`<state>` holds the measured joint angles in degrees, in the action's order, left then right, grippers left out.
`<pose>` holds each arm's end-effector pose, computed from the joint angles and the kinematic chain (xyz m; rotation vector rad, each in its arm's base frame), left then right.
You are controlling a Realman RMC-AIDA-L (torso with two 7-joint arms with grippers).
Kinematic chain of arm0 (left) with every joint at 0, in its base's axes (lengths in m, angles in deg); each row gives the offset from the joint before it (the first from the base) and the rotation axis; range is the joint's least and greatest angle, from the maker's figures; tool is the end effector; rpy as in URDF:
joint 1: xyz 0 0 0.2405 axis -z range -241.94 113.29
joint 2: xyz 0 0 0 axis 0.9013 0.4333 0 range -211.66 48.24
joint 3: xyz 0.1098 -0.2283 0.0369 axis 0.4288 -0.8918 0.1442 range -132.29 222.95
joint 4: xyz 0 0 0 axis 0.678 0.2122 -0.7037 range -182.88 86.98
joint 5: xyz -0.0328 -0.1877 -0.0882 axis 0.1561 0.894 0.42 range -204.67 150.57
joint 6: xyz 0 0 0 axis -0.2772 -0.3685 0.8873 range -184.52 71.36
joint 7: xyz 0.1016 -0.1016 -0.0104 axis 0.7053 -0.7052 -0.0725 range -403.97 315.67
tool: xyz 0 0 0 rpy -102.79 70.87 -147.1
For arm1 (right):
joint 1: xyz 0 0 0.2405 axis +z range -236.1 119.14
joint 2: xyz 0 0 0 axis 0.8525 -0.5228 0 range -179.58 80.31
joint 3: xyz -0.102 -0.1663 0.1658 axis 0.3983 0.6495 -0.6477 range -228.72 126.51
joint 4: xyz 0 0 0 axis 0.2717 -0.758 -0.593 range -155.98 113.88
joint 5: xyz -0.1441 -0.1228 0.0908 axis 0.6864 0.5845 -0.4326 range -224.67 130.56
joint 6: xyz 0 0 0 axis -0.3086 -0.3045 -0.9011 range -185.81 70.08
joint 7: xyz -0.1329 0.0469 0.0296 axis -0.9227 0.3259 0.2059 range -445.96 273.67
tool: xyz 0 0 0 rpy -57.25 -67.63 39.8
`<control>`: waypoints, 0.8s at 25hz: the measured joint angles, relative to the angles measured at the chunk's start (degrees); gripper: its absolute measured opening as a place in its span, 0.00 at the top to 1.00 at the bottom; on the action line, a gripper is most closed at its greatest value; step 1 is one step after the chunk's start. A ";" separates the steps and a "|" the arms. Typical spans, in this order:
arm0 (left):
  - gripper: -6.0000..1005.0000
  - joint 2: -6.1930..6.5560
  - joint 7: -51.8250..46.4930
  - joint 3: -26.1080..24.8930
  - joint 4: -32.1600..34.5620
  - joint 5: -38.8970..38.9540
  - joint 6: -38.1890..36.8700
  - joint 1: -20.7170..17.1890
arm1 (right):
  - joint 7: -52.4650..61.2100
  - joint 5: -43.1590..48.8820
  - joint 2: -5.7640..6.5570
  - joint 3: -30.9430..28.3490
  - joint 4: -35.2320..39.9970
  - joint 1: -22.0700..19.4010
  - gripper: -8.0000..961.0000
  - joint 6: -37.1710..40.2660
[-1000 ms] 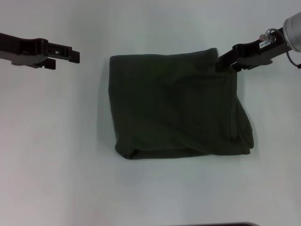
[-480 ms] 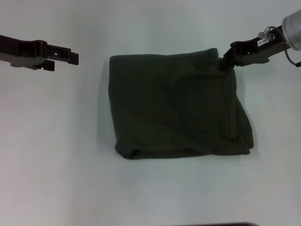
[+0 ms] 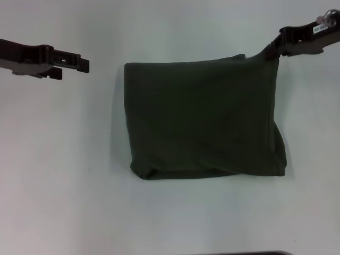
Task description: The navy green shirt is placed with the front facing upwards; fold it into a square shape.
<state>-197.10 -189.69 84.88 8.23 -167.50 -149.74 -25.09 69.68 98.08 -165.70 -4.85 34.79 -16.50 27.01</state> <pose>-0.2426 0.3766 0.0643 -2.3273 -1.6819 -0.1840 0.2318 0.3999 0.0506 -2.1738 1.7040 0.0756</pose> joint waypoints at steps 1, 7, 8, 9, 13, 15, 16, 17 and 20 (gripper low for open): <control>0.10 0.00 0.00 -0.01 0.00 0.00 0.00 0.02 | -0.69 -1.88 -0.15 -0.35 0.83 -0.43 0.96 0.46; 0.10 0.00 0.00 -0.18 0.00 0.04 0.01 0.03 | -2.60 -5.25 -0.16 -0.38 0.96 -0.59 0.96 0.51; 0.10 0.00 -0.03 -0.18 0.00 0.05 0.01 0.02 | -3.03 -5.80 -0.23 -0.37 0.97 -0.59 0.96 0.56; 0.10 0.00 -0.09 -0.18 0.00 0.06 -0.01 0.00 | -3.30 -6.20 -0.27 -0.34 1.09 -0.59 0.96 0.72; 0.10 0.08 -0.28 -0.21 -0.01 0.08 -0.04 -0.09 | -4.22 -7.76 -0.04 -0.68 1.46 -0.64 0.96 2.08; 0.10 0.09 -0.33 -0.29 -0.02 0.09 -0.03 -0.12 | -4.82 -9.26 0.33 -1.14 1.50 -0.82 0.96 3.31; 0.10 0.09 -0.36 -0.31 -0.02 0.09 -0.02 -0.13 | -5.08 -9.96 0.51 -1.34 1.51 -0.94 0.96 3.65; 0.10 0.10 -0.38 -0.32 -0.02 0.10 -0.02 -0.12 | -5.36 -10.73 0.69 -1.59 1.51 -1.06 0.96 4.07; 0.10 0.16 -0.44 -0.35 -0.02 0.10 0.03 0.01 | -6.40 -12.59 1.02 -2.90 1.55 -1.33 0.96 5.23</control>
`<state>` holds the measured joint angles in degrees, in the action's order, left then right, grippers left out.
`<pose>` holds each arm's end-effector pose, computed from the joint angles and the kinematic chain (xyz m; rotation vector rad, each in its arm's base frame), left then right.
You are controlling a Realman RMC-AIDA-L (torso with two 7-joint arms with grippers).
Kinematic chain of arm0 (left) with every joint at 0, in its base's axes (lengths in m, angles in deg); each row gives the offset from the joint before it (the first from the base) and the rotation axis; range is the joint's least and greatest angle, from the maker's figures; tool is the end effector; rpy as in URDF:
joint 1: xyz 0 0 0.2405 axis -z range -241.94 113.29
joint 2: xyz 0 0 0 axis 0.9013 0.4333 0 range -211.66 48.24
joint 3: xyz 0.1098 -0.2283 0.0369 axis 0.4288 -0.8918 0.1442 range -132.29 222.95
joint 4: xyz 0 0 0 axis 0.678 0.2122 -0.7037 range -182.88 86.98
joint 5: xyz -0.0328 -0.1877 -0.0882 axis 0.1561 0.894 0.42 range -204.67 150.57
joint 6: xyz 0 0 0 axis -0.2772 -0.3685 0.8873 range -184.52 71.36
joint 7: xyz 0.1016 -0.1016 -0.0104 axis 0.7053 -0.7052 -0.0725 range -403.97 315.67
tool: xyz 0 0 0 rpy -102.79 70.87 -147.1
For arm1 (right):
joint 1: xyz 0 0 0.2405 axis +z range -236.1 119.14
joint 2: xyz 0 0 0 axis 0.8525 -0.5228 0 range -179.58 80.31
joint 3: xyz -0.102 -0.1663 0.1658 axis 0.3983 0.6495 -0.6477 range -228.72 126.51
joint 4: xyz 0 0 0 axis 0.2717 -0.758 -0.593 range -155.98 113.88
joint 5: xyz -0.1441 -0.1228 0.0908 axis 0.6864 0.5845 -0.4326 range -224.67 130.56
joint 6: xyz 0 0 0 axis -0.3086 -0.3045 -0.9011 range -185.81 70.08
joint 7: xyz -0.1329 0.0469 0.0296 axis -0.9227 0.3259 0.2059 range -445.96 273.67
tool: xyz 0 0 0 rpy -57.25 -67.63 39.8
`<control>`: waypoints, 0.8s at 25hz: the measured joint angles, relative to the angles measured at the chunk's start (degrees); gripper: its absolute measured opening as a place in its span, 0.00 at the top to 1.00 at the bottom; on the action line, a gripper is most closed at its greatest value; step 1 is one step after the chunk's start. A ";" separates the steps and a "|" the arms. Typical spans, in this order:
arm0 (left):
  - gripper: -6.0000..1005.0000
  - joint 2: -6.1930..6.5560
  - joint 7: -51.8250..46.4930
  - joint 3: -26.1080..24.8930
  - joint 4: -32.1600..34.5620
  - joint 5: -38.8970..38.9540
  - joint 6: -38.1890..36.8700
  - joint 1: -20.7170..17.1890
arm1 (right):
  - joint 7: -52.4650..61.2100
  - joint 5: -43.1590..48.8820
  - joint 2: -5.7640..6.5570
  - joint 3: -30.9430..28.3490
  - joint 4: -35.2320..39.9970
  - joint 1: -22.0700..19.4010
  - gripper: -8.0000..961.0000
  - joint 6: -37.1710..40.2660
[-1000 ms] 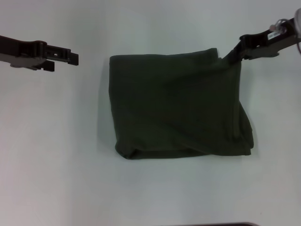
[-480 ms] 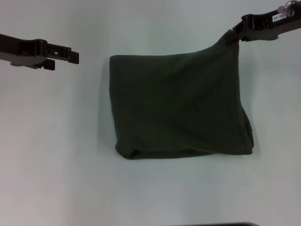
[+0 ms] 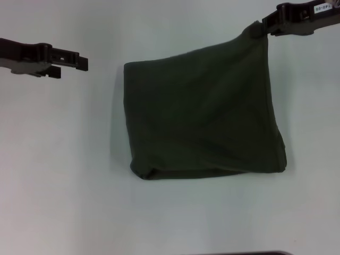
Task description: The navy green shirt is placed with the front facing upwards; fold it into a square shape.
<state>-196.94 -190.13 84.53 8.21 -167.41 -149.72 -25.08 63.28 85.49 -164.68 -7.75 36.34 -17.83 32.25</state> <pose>-0.2431 0.3772 0.0662 -2.3154 -1.6916 -0.1937 0.2098 0.3942 0.0654 -2.3466 1.6425 0.3379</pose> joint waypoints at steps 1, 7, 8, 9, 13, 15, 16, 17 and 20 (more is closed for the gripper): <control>0.10 0.00 -0.02 0.00 0.00 0.00 0.00 0.10 | -0.30 -0.30 0.06 -0.55 0.16 -0.12 0.96 0.24; 0.10 0.01 -0.07 0.00 0.00 -0.02 0.13 0.30 | -0.64 1.94 0.14 -1.45 2.00 -1.63 0.96 -2.57; 0.10 0.01 -0.07 0.00 0.00 -0.02 0.13 0.30 | -0.74 2.37 0.15 -1.38 1.76 -1.79 0.96 -3.55; 0.10 -0.02 -0.08 0.02 0.00 -0.02 0.14 0.33 | -0.97 2.65 0.12 -1.28 1.46 -1.92 0.96 -4.30; 0.10 -0.26 -0.20 0.06 -0.06 -0.04 0.04 0.58 | -2.99 2.83 -0.27 -0.53 -1.18 -1.66 0.96 -6.43; 0.10 -0.31 -0.25 0.13 -0.08 -0.06 -0.02 0.58 | -3.54 2.84 -0.28 0.26 -3.15 -1.37 0.96 -8.04; 0.10 -0.33 -0.25 0.16 -0.09 -0.06 -0.04 0.58 | -3.66 2.85 -0.19 0.85 -4.22 -1.22 0.96 -9.04; 0.10 -0.34 -0.26 0.17 -0.09 -0.07 -0.04 0.58 | -3.72 2.85 -0.07 1.37 -5.11 -1.11 0.96 -9.94; 0.10 -0.34 -0.26 0.18 -0.09 -0.09 -0.08 0.47 | -3.72 2.96 0.20 2.79 -7.32 -0.85 0.96 -12.59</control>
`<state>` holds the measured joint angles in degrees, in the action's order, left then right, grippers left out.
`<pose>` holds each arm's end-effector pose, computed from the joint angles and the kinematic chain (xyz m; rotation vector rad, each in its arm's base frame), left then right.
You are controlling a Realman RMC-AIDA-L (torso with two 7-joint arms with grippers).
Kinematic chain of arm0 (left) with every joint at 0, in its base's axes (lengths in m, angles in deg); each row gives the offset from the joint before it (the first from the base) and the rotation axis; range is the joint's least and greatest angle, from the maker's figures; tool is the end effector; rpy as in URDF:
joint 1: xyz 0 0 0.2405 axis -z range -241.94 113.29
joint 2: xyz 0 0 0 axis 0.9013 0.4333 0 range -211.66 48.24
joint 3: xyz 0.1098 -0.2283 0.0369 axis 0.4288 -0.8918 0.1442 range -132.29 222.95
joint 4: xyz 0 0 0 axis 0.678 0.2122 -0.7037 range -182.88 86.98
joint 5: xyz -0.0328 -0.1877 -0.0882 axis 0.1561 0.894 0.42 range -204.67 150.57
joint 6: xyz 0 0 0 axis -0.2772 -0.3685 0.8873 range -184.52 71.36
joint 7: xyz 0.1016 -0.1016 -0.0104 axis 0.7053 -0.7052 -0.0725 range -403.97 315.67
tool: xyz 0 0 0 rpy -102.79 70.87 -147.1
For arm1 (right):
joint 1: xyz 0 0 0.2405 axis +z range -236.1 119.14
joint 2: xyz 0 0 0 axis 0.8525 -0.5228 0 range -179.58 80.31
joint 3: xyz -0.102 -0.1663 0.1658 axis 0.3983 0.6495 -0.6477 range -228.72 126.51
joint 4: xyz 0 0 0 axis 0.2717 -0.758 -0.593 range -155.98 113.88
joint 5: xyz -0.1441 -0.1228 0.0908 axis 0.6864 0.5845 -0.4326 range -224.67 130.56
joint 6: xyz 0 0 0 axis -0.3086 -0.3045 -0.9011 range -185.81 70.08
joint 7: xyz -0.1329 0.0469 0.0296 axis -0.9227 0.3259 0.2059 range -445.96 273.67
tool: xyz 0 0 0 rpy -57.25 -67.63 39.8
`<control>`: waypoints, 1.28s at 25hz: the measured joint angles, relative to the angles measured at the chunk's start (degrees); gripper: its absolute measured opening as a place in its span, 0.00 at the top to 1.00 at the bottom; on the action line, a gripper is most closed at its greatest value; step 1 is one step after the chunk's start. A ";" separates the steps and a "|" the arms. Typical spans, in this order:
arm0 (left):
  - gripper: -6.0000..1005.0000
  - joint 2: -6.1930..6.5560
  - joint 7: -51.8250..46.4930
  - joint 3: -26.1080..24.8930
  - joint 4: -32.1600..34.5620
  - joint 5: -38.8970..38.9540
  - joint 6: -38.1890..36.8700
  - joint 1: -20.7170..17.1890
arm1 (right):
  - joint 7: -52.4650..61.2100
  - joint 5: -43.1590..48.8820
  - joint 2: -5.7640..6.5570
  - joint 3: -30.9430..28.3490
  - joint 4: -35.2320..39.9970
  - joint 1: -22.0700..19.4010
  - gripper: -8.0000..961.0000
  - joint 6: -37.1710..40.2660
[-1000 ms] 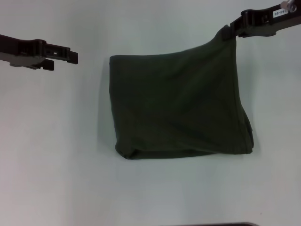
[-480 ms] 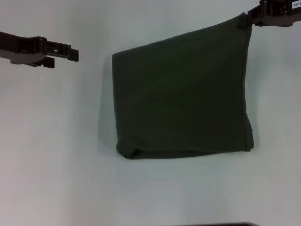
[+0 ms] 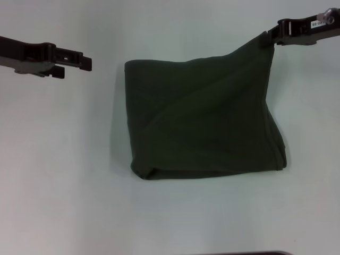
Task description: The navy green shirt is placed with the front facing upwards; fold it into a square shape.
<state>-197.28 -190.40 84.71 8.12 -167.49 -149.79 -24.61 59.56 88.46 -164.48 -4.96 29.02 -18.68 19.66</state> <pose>-0.2393 0.3781 0.0629 -2.3258 -1.6933 -0.1923 0.2447 0.4058 0.0469 -2.2235 1.5990 0.2616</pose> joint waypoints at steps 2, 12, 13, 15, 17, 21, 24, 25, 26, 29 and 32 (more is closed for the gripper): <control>0.10 0.00 0.00 0.02 0.00 -0.01 -0.03 -0.09 | 0.02 0.23 0.06 0.29 -0.31 0.02 0.96 -0.82; 0.10 -0.09 0.00 -0.07 0.00 -0.01 -0.12 -0.43 | 1.44 2.09 0.98 -0.13 -3.18 0.17 0.95 -3.27; 0.10 -0.09 0.00 -0.09 0.00 -0.01 -0.12 -0.43 | 1.52 2.10 1.17 -0.12 -3.56 0.19 0.94 -3.20; 0.10 -0.08 0.02 -0.09 0.00 0.00 -0.12 -0.43 | 1.59 2.11 1.33 -0.12 -3.79 0.20 0.91 -3.22; 0.10 -0.08 0.07 -0.04 0.00 0.02 -0.12 -0.42 | 1.60 2.05 1.35 -0.15 -3.84 0.19 0.86 -3.62; 0.10 -0.30 0.47 0.15 0.00 0.06 -0.12 -0.49 | 1.58 1.86 1.34 -0.48 -3.81 0.04 0.67 -5.11; 0.10 -0.37 0.53 0.03 0.00 0.08 -0.15 -0.69 | 1.39 1.73 1.33 -1.86 -3.37 -0.05 0.58 -5.36; 0.10 -0.35 0.58 -0.03 0.00 0.08 -0.36 -0.75 | 1.08 1.44 1.38 -2.68 -3.16 -0.02 0.55 -4.60; 0.10 -0.31 0.62 -0.06 0.01 0.08 -0.63 -0.77 | 0.70 0.87 1.54 -3.38 -2.91 0.06 0.52 -3.40; 0.10 0.06 0.68 -0.27 0.42 0.09 -2.57 -0.80 | -1.13 -2.27 2.48 -3.94 -2.39 0.52 0.49 2.73; 0.10 0.42 1.06 -0.50 0.67 0.09 -5.44 -0.53 | -2.11 -3.99 3.17 -3.89 -2.03 1.13 0.49 8.22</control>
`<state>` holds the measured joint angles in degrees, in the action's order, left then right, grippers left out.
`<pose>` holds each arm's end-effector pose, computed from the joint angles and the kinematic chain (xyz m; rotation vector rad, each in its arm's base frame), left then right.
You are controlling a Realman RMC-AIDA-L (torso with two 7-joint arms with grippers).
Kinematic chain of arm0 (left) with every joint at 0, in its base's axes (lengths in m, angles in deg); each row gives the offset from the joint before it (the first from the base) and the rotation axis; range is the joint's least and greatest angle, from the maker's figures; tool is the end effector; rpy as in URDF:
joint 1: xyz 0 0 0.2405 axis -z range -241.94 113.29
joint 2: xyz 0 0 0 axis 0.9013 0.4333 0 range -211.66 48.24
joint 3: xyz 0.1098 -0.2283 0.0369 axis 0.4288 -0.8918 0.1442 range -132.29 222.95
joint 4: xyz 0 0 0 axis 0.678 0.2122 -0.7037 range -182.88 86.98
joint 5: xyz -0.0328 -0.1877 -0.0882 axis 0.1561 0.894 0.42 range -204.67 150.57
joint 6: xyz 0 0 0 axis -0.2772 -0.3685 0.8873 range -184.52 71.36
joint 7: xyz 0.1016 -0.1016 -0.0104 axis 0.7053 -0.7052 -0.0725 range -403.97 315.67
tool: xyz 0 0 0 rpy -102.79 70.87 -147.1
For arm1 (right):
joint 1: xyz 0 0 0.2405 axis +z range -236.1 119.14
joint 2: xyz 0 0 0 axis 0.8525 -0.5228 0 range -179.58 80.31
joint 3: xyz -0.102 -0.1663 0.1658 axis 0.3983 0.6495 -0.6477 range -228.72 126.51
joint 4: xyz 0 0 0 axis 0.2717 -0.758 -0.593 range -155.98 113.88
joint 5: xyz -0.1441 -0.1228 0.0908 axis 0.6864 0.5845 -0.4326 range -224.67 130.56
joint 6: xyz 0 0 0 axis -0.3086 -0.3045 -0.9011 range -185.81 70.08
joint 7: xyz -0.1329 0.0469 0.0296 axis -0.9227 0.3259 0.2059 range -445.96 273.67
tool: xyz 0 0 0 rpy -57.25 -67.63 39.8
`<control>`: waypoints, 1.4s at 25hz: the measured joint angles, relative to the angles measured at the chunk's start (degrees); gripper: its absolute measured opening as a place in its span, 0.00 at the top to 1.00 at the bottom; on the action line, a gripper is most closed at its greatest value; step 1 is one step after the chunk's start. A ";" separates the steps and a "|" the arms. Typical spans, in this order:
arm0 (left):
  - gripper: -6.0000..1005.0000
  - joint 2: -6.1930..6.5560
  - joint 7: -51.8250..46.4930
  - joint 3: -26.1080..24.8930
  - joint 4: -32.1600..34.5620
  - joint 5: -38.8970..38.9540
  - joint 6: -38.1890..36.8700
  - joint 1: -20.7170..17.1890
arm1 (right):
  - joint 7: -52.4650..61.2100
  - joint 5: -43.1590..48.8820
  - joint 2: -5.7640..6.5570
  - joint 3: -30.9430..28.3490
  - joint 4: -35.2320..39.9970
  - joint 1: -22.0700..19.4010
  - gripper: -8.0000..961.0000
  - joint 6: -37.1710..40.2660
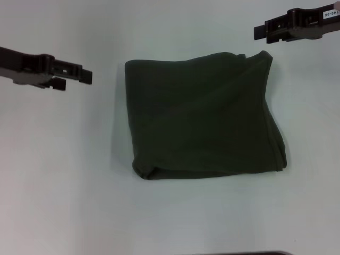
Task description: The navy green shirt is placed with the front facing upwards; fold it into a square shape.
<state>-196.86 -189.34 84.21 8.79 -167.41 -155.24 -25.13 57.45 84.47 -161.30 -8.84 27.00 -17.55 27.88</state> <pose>-0.2391 0.3652 0.0658 -2.3967 -1.7180 -0.1560 0.2372 0.4005 0.0673 -2.3173 1.6414 0.3433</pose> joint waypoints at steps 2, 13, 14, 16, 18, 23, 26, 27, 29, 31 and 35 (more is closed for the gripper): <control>0.10 0.27 0.82 -0.01 0.00 0.00 -2.74 0.17 | 0.06 -0.08 0.17 -0.11 0.66 0.16 0.49 2.16; 0.10 -1.19 4.09 -0.23 0.15 -0.18 -9.98 -0.64 | 0.48 -0.12 1.71 0.12 0.18 1.93 0.49 12.31; 0.10 -1.18 4.11 -0.58 0.15 -0.15 -9.86 -0.66 | 0.57 0.03 1.71 0.60 0.11 1.96 0.49 13.42; 0.10 -1.06 4.12 -1.40 0.11 -0.08 -9.68 -0.69 | 0.82 0.81 1.73 1.32 -0.30 1.93 0.49 15.43; 0.10 -0.90 4.18 -1.89 0.08 -0.06 -9.56 -0.73 | 1.55 2.64 1.88 1.54 -0.89 1.74 0.49 17.69; 0.10 -0.79 4.98 -2.02 0.12 -0.04 -8.97 -0.87 | 4.53 6.03 3.16 0.89 -1.05 0.65 0.49 25.31; 0.10 -0.77 5.64 -2.12 -0.19 -0.02 -8.24 -0.90 | 6.41 7.21 3.95 1.83 -1.16 -0.48 0.49 27.87; 0.10 -0.77 5.96 -2.21 -0.38 -0.01 -7.89 -0.92 | 6.81 7.56 4.10 2.22 -1.18 -0.92 0.49 27.99; 0.10 -0.74 6.24 -2.31 -0.59 0.00 -7.51 -1.00 | 7.12 7.95 4.49 3.53 -1.25 -2.11 0.49 27.95; 0.10 -0.69 6.42 -2.50 -0.71 0.00 -7.40 -1.04 | 7.02 8.22 4.71 4.17 -1.38 -3.02 0.49 27.85; 0.10 -0.68 6.42 -2.65 -0.60 0.00 -7.04 -1.01 | 6.10 8.39 3.84 4.01 -1.92 -3.98 0.49 27.22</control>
<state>-197.54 -182.92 81.56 8.19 -167.41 -162.27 -26.15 63.55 92.85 -157.46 -4.83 25.08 -21.53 55.10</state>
